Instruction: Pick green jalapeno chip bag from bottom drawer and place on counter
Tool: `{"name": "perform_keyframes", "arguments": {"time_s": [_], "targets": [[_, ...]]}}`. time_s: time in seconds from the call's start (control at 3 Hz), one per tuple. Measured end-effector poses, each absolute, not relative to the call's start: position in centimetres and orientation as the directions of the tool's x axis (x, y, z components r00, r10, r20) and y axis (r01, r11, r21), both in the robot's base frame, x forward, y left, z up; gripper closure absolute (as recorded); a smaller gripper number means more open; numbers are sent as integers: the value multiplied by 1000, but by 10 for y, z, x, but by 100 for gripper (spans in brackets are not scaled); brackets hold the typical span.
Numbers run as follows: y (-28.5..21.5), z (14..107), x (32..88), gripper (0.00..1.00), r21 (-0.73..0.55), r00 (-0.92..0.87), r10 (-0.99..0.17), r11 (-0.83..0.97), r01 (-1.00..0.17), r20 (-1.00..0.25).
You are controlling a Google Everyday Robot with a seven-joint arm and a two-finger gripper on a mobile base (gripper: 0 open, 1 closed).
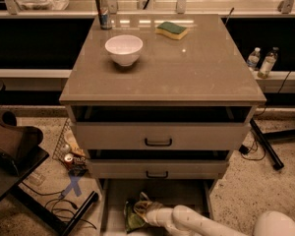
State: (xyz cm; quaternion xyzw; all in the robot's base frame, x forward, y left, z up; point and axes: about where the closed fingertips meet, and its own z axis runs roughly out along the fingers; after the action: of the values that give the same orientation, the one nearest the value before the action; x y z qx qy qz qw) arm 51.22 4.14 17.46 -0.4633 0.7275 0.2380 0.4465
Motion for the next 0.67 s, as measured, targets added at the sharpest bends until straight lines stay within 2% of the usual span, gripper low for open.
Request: {"name": "perform_keyframes", "arguments": {"time_s": [0.33, 0.67], "targets": [[41, 211, 509, 100, -24, -187, -385, 482, -876, -904], [15, 261, 498, 100, 17, -210, -304, 533, -846, -929]]}}
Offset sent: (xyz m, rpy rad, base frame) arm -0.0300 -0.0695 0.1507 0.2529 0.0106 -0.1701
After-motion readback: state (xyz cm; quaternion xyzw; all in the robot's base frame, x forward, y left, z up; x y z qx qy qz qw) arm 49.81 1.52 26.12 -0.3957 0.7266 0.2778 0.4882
